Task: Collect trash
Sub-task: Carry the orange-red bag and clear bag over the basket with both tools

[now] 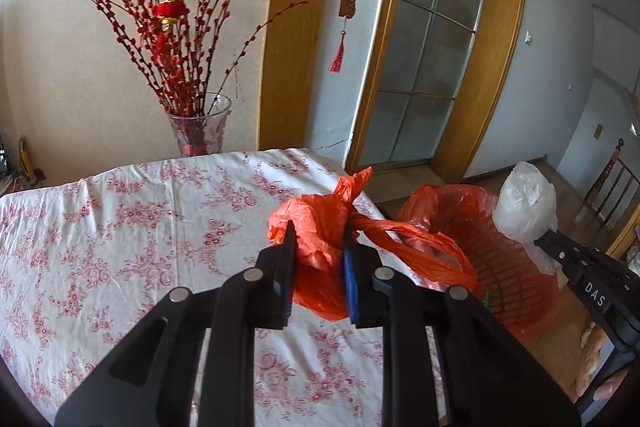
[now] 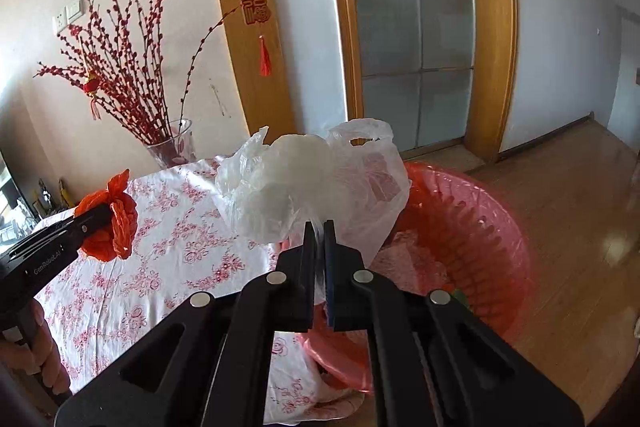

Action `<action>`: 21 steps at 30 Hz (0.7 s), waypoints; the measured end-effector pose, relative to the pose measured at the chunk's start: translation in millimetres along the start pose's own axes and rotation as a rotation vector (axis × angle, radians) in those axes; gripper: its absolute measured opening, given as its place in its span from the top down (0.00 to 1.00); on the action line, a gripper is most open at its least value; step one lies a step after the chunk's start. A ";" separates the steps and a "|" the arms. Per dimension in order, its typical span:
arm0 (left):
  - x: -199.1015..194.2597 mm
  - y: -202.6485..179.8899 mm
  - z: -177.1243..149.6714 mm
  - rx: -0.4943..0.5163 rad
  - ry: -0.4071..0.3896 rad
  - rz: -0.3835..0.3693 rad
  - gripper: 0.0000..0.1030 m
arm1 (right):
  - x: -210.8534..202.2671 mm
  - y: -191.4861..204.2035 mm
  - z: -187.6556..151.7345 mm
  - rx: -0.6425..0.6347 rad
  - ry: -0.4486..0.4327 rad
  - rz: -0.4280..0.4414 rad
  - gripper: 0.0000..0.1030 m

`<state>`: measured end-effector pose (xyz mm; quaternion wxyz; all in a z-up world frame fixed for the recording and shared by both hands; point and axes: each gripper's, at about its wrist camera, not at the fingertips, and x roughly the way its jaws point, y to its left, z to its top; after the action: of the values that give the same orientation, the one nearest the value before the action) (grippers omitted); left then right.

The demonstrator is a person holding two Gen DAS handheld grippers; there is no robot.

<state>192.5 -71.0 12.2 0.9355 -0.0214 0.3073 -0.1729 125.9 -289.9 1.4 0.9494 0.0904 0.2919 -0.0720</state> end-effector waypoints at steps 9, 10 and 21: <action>12.2 -60.3 1.9 0.050 0.021 -0.135 0.80 | -14.8 -54.5 4.7 0.107 -0.031 -0.065 0.96; 13.8 -67.0 1.6 0.058 0.023 -0.148 0.80 | -15.9 -58.0 5.3 0.113 -0.035 -0.070 0.96; 36.4 -113.9 -0.7 0.108 0.059 -0.243 0.80 | -16.7 -86.8 8.5 0.184 -0.044 -0.074 0.96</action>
<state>184.1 -190.2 7.6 0.8980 -0.0030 0.3202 -0.3018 100.4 -374.8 6.5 0.9399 0.1649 0.2664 -0.1357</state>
